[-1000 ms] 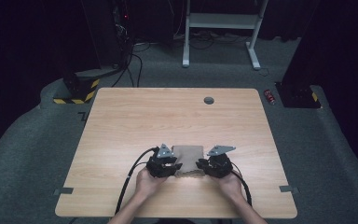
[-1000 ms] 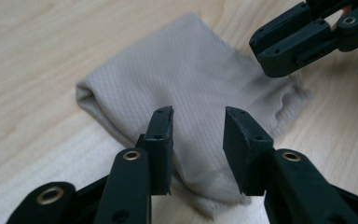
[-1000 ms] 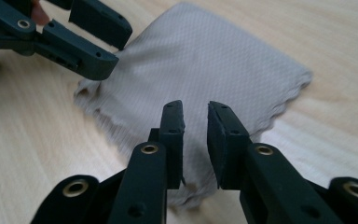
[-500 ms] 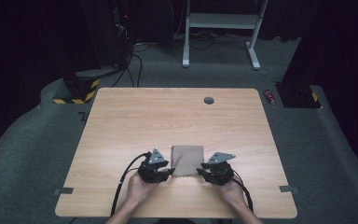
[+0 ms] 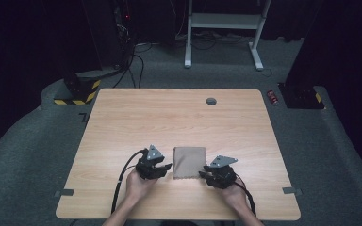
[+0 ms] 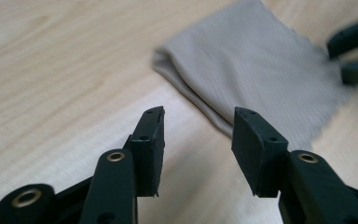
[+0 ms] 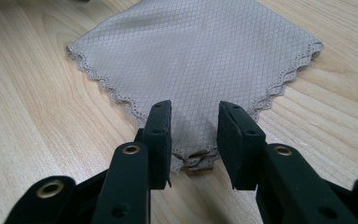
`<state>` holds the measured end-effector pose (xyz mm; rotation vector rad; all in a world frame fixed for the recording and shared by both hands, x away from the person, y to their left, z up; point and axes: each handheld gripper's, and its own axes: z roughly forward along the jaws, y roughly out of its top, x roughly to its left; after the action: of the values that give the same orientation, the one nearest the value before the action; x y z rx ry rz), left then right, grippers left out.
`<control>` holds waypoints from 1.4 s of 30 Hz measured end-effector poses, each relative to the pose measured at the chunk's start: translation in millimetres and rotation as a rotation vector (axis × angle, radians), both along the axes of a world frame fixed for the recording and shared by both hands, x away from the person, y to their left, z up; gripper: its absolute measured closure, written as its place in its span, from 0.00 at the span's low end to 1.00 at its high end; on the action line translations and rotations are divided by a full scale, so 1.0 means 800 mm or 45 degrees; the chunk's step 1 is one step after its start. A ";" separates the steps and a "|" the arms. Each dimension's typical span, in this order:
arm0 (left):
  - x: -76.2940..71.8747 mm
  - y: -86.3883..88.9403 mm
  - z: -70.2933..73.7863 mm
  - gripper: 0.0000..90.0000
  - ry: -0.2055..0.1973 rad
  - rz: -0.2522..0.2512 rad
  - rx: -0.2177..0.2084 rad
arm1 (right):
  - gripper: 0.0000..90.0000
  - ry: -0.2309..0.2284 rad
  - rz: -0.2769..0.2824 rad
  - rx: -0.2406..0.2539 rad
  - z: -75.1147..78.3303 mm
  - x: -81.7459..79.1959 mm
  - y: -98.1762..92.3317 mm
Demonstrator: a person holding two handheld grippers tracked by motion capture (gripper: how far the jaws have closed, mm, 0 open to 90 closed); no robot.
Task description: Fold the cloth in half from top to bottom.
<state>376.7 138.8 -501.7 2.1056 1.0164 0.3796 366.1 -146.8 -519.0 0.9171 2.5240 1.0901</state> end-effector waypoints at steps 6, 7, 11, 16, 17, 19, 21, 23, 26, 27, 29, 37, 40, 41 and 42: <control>0.025 -0.010 0.003 0.59 0.004 0.055 -0.025 | 0.73 -0.006 0.004 -0.007 0.000 0.000 0.000; 0.026 -0.012 0.003 0.58 0.001 0.061 -0.044 | 0.73 -0.006 0.004 -0.006 0.000 0.000 0.000; 0.035 -0.025 0.002 0.56 0.002 0.056 -0.040 | 0.73 -0.008 0.002 -0.003 -0.001 0.000 0.000; 0.053 -0.037 0.002 0.57 -0.015 0.069 0.000 | 0.73 -0.007 0.000 0.000 -0.001 0.000 0.000; 0.057 -0.039 0.001 0.58 -0.017 0.077 0.010 | 0.73 -0.007 0.000 -0.001 -0.001 0.000 0.000; 0.064 -0.042 0.000 0.59 -0.014 0.090 0.020 | 0.73 -0.007 -0.001 0.001 -0.001 0.000 0.000; 0.069 -0.045 -0.003 0.61 -0.024 0.101 0.031 | 0.74 -0.008 -0.002 0.007 -0.001 0.000 -0.001; 0.075 -0.047 -0.007 0.63 -0.028 0.102 0.103 | 0.74 -0.009 0.000 0.006 -0.001 0.000 -0.001; 0.085 -0.044 -0.014 0.65 -0.013 0.121 0.161 | 0.75 -0.011 0.003 0.004 -0.001 0.000 -0.001; 0.088 -0.040 -0.014 0.65 -0.010 0.139 0.147 | 0.75 -0.013 0.006 0.002 -0.001 0.000 -0.001; 0.091 -0.039 -0.013 0.65 -0.021 0.150 0.173 | 0.75 -0.016 0.008 0.008 -0.002 0.001 -0.002; 0.083 -0.027 -0.002 0.59 0.004 0.144 0.023 | 0.79 0.017 -0.020 0.069 0.003 0.007 -0.011; 0.080 -0.033 0.001 0.57 -0.010 0.101 0.018 | 0.85 0.013 -0.076 0.091 0.011 0.018 -0.017; 0.082 -0.036 0.000 0.56 -0.007 0.099 0.022 | 0.86 0.012 -0.094 0.093 0.013 0.021 -0.018; 0.083 -0.038 -0.001 0.56 0.000 0.106 0.019 | 0.87 0.010 -0.119 0.104 0.016 0.029 -0.019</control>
<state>443.4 108.5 -502.6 2.0808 1.1073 0.4292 389.3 -162.1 -506.1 1.0515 2.4313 1.1703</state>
